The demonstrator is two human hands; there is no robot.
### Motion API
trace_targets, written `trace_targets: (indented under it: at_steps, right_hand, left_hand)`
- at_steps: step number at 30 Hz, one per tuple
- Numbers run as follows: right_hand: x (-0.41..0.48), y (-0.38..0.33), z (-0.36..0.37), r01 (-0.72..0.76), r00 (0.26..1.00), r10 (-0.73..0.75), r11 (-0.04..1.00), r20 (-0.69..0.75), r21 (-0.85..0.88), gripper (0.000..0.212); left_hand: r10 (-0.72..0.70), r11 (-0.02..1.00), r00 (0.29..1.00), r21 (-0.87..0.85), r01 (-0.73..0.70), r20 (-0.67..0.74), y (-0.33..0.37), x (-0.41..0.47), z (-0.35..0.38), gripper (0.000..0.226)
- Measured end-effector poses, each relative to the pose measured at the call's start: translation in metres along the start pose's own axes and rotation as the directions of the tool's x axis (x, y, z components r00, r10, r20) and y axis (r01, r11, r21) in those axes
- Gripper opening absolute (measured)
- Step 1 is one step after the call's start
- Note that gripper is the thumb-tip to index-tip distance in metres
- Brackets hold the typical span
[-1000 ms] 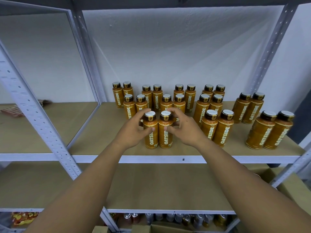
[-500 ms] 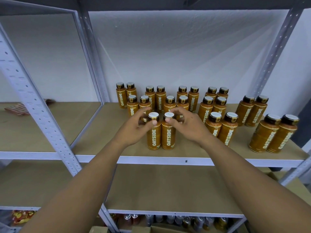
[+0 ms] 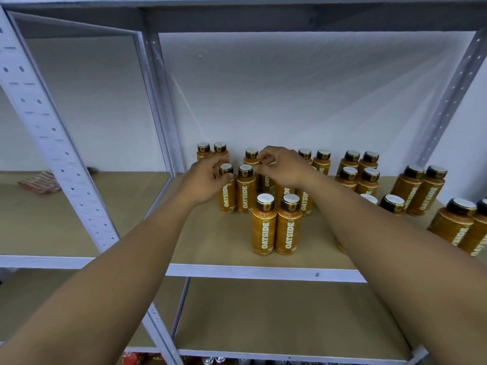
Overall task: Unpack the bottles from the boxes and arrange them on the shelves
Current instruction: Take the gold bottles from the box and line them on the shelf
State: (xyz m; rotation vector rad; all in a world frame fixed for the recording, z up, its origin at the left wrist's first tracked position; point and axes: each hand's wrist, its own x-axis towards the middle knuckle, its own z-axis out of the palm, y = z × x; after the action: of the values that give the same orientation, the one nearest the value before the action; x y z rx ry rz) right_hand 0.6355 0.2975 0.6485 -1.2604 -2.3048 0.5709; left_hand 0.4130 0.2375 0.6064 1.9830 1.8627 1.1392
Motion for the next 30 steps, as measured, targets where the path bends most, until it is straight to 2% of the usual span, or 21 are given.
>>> trace_targets:
  at_steps: [4,7,10,20,30]
  right_hand:
    - [0.031,-0.005,0.015,-0.026,0.994,0.033,0.997,0.103,-0.071,0.053]
    - [0.048,-0.001,0.030,-0.059,0.983,0.084,0.987,0.165,-0.146,0.065]
    - [0.056,0.003,0.040,-0.078,0.978,0.108,0.982,0.176,-0.172,0.069]
    - [0.069,0.010,0.052,-0.088,0.979,0.117,0.982,0.168,-0.169,0.070]
    - [0.066,0.000,0.053,-0.036,0.978,0.080,0.975,0.194,-0.220,0.065]
  left_hand:
    - [-0.014,0.998,0.993,0.065,0.006,0.119,-0.018,0.018,0.000,0.065]
    - [-0.002,0.995,0.981,0.100,-0.018,0.192,-0.027,0.026,0.002,0.059]
    - [-0.024,0.999,0.968,0.032,0.016,0.251,-0.041,0.033,0.007,0.056]
    - [-0.004,1.000,0.977,-0.014,0.007,0.212,-0.063,0.041,0.019,0.068]
    - [0.034,0.999,0.976,-0.007,-0.033,0.214,-0.067,0.033,0.015,0.063]
